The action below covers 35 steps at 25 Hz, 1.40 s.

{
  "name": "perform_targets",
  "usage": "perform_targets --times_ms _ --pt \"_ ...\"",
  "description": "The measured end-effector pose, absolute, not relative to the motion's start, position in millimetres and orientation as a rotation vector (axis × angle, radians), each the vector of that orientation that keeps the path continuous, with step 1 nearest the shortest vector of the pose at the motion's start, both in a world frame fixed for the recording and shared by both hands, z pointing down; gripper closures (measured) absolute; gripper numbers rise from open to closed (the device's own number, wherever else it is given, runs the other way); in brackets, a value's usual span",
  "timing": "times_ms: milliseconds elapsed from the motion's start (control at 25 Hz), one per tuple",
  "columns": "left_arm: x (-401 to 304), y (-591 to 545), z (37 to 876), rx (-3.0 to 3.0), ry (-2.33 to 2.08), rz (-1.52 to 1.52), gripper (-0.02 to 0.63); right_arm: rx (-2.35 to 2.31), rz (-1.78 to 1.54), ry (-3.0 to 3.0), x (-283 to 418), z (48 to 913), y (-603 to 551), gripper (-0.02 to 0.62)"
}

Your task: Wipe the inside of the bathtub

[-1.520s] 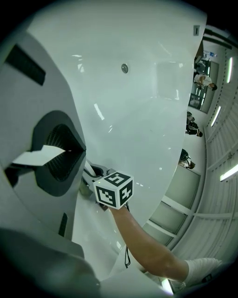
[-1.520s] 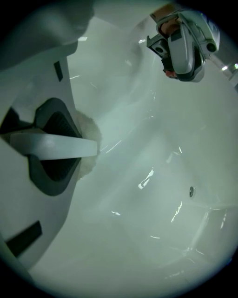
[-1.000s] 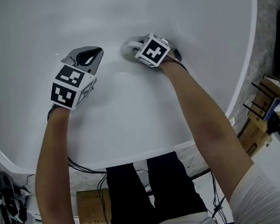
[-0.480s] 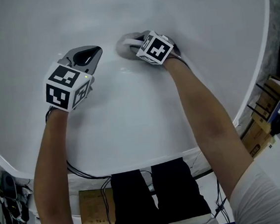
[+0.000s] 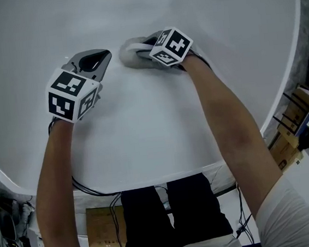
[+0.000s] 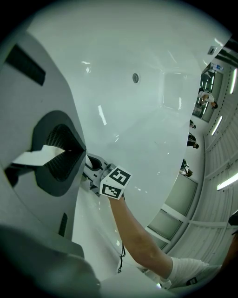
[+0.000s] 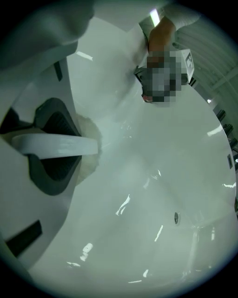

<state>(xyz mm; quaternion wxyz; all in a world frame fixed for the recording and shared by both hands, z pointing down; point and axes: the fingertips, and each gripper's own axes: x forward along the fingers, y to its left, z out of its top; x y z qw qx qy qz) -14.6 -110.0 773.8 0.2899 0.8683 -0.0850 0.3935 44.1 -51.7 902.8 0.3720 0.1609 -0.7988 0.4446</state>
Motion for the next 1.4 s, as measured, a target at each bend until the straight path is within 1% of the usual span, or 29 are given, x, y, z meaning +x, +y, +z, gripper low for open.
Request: perform_targets --times_ms 200,600,920,1400 --pt "-11.7 -111.0 777.8 2.306 -0.233 1.046 0.595 0.377 1.196 -2.063 41.4 896.4 -49.4 0.502" --pt "-13.3 -95.1 750.1 2.307 -0.248 1.029 0.595 0.318 1.279 -2.083 32.6 852.0 -33.9 0.502" --pt "-31.5 -73.9 714.2 2.303 -0.269 1.012 0.595 0.233 1.353 -2.094 10.8 798.1 -12.2 0.502" --pt "-26.0 -75.0 674.1 2.364 -0.248 1.060 0.595 0.135 1.456 -2.136 11.2 723.1 8.3 0.502"
